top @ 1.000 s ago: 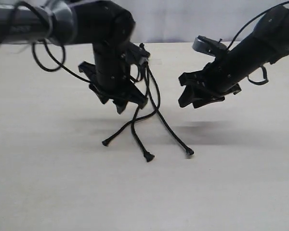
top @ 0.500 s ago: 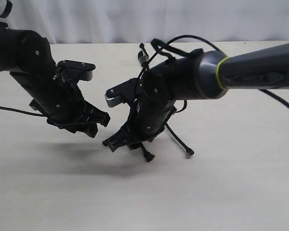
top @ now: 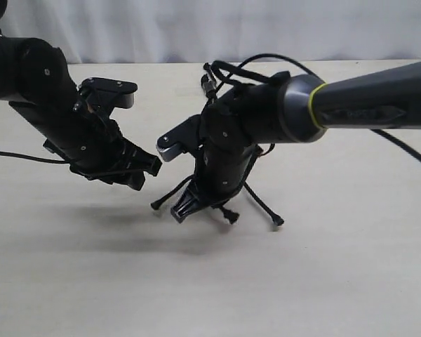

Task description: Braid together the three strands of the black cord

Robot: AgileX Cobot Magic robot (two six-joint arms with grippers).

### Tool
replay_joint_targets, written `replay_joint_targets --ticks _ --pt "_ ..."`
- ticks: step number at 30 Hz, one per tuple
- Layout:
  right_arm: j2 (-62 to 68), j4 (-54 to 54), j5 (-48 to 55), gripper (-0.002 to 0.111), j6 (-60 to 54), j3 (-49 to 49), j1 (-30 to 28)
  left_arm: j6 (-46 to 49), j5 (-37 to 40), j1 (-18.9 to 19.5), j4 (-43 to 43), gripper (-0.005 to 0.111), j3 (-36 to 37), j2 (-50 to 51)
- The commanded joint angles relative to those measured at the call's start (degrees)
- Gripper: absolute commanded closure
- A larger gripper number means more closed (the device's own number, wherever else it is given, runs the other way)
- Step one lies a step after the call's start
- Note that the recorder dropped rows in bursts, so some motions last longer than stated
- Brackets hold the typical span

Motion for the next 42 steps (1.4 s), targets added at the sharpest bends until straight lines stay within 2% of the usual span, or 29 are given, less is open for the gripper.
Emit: replay_joint_targets --ticks 1,5,12,16,20,25,29,39,42 --pt "-4.6 -13.1 3.0 0.104 0.1 -1.3 -0.3 0.0 -1.4 0.1 -0.4 0.060 0.2 -0.5" --pt "-4.8 -20.5 1.0 0.104 -0.1 -0.7 -1.1 0.0 -0.9 0.1 -0.4 0.060 0.3 -0.5" --pt "-2.4 -20.2 -5.4 0.104 1.4 3.2 -7.6 0.0 -0.1 0.1 -0.3 0.060 0.3 -0.5" --pt "-2.1 -17.3 -11.5 0.104 2.3 5.5 -11.7 0.0 0.3 0.1 -0.3 0.060 0.3 -0.5" --pt "-1.4 -14.2 -12.8 0.104 2.3 6.4 -15.1 0.0 0.4 0.1 -0.3 0.060 0.3 -0.5" --pt "0.0 -4.2 -9.1 0.104 1.0 6.5 -16.3 0.0 0.5 0.1 -0.3 0.060 0.3 -0.5" --pt "1.5 5.4 -4.0 0.104 -10.1 6.5 -16.0 0.0 -0.2 0.1 -0.4 0.060 0.3 -0.2" --pt "2.0 31.1 2.3 0.104 -29.3 7.1 -16.0 0.0 -2.8 0.1 -3.4 0.060 0.3 2.6" --pt "1.9 34.8 2.5 0.104 -30.5 7.1 -16.0 0.0 -4.9 0.1 -4.6 0.063 0.3 5.4"
